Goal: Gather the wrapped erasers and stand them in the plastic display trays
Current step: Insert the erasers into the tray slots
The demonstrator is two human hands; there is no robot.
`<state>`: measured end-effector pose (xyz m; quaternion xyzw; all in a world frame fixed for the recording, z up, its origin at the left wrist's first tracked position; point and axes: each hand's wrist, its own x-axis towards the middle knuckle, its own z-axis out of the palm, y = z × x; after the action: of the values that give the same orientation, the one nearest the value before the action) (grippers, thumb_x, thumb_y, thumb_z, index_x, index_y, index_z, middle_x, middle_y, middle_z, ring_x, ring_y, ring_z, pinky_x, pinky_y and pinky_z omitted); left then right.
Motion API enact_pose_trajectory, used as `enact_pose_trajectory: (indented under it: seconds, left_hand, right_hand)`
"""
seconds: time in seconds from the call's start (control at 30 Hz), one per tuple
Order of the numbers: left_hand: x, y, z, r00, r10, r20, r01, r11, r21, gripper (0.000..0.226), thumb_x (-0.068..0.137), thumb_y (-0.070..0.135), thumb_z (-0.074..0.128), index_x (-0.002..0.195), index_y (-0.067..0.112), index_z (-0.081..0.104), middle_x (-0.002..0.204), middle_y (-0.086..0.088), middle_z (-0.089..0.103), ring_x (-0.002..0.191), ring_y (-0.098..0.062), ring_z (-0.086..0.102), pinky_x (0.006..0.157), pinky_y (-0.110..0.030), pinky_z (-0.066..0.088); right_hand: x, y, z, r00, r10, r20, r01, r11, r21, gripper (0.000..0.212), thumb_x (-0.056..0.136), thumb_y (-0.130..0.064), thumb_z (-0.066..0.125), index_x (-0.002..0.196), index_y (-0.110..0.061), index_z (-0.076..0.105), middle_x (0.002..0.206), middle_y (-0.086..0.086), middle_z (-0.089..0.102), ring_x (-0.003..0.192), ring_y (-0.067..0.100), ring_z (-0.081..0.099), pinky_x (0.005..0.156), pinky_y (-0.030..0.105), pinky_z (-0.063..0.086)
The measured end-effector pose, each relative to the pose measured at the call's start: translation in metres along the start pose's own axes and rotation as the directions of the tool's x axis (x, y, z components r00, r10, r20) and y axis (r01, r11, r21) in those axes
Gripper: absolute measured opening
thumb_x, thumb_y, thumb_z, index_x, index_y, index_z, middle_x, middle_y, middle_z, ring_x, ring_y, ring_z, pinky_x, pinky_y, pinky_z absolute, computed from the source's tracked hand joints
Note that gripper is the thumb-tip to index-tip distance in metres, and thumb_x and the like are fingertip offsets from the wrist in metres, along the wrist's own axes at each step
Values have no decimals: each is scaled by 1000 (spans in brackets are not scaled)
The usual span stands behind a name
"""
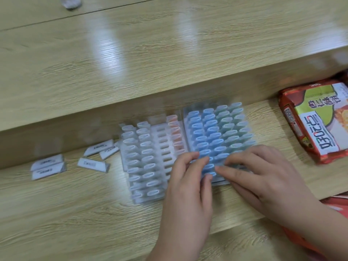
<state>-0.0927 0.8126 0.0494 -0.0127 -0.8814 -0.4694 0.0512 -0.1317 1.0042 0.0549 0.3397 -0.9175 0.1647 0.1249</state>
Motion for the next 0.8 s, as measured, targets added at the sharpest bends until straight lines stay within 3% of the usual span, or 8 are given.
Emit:
enact_pose_trajectory:
  seconds: [0.17,0.27,0.33,0.47,0.53,0.6,0.7,0.8]
  left_hand:
    - [-2,6,-32,1000,13,-26,-15,998,-53,32,95,24,52,125,26,63,132,14,49,116,-2,57,92,-28,53]
    - [-2,-10,-76,986,-5,-167,-3,999,-48,28,94,18,53,116,22,69,123,13,56,109,-3,61,87,-18,50]
    - [-5,-32,-108,966,-85,-246,73,996,-59,26,93,15,53,111,24,70,118,16,58,104,-5,62,82,-14,49]
    - [-19,-92,-170,902,-245,-355,249,968,-36,28,93,7,59,105,30,68,108,15,59,98,-8,62,74,-10,46]
    - [-24,-125,-197,878,-283,-385,322,946,38,27,92,9,60,107,30,67,109,12,57,98,-7,60,75,-11,46]
    - [-24,-155,-220,865,-311,-394,395,906,152,26,90,19,57,113,25,67,115,6,56,104,-11,58,85,-21,48]
    - [-16,-193,-240,874,-316,-368,443,830,340,37,90,21,59,126,16,64,123,-4,55,115,-24,53,96,-28,37]
    - [-3,-209,-246,907,-277,-317,398,808,434,41,89,32,62,128,21,63,120,-6,53,110,-24,48,92,-33,40]
  right_hand:
    - [7,-21,-1,986,123,-110,-121,992,28,22,89,-21,63,107,-18,76,102,4,69,83,34,62,75,50,47]
    - [36,-55,10,982,142,-123,-123,982,144,23,89,-18,61,108,-13,74,105,2,69,88,29,64,84,39,47]
    - [62,-86,24,990,114,-81,-94,971,219,24,90,-20,61,110,-13,73,108,-1,68,95,23,63,87,34,46]
    - [119,-146,62,1000,14,-4,-13,960,279,27,92,-25,57,114,-16,69,111,-5,67,99,21,63,85,37,50]
    - [148,-172,80,999,-10,32,3,975,222,27,90,-25,57,113,-17,69,107,-5,67,95,21,62,80,36,52]
    - [172,-189,98,994,-6,113,1,999,45,21,82,-26,65,101,-19,70,93,-3,68,84,24,62,69,35,51]
    - [191,-200,123,953,115,281,-53,975,-218,26,55,-24,86,73,-17,69,67,2,64,63,28,59,55,33,43]
    - [193,-203,138,908,233,348,-106,932,-347,33,45,-19,90,68,-15,66,62,5,61,58,30,58,52,32,39]
